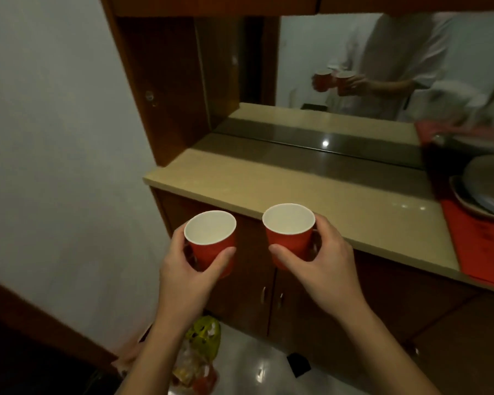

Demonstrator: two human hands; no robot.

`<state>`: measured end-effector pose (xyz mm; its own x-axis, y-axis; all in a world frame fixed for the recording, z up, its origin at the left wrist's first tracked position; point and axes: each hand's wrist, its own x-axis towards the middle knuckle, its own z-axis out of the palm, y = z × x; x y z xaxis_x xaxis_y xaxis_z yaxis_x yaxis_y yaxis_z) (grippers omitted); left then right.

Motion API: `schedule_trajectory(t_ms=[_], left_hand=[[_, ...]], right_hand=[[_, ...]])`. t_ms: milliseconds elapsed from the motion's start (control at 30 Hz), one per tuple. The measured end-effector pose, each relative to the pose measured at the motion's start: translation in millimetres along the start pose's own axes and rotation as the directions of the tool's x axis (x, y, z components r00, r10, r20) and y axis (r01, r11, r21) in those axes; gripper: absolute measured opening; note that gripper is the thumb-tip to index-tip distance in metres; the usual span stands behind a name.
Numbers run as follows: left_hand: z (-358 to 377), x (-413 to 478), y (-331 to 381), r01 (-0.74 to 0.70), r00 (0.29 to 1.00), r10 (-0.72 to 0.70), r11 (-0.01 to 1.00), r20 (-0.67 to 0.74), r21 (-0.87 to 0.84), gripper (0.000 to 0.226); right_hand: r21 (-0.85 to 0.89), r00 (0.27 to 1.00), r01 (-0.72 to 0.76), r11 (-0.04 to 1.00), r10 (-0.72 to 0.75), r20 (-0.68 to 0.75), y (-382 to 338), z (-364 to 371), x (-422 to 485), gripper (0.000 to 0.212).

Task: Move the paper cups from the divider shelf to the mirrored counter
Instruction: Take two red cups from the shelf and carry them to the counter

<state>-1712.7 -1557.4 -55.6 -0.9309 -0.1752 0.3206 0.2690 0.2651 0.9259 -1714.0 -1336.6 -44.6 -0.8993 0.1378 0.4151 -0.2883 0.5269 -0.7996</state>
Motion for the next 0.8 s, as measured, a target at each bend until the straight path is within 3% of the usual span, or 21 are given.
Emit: schedule_trajectory(t_ms=[233,433,800], left_hand=[[98.6,68.6,0.4,-0.053,0.972,0.068,0.996,0.226,-0.071,0.069],[190.6,110.4,6.0,-0.006,0.911,0.064,0.990,0.408,-0.143,0.074],[280.9,150.4,5.7,-0.016,0.849,0.094,0.988,0.520,-0.153,0.074]], right_hand=[[-0.023,0.969,-0.135,0.991,0.128,-0.210,49.8,-52.5,42.5,0.074],[-0.085,0.911,-0.254,0.963,0.209,-0.355,97.8,-103.7,76.5,0.080],[-0.001,0.847,-0.304,0.953,0.270,-0.457,151.8,-140.1,116.0,0.065]])
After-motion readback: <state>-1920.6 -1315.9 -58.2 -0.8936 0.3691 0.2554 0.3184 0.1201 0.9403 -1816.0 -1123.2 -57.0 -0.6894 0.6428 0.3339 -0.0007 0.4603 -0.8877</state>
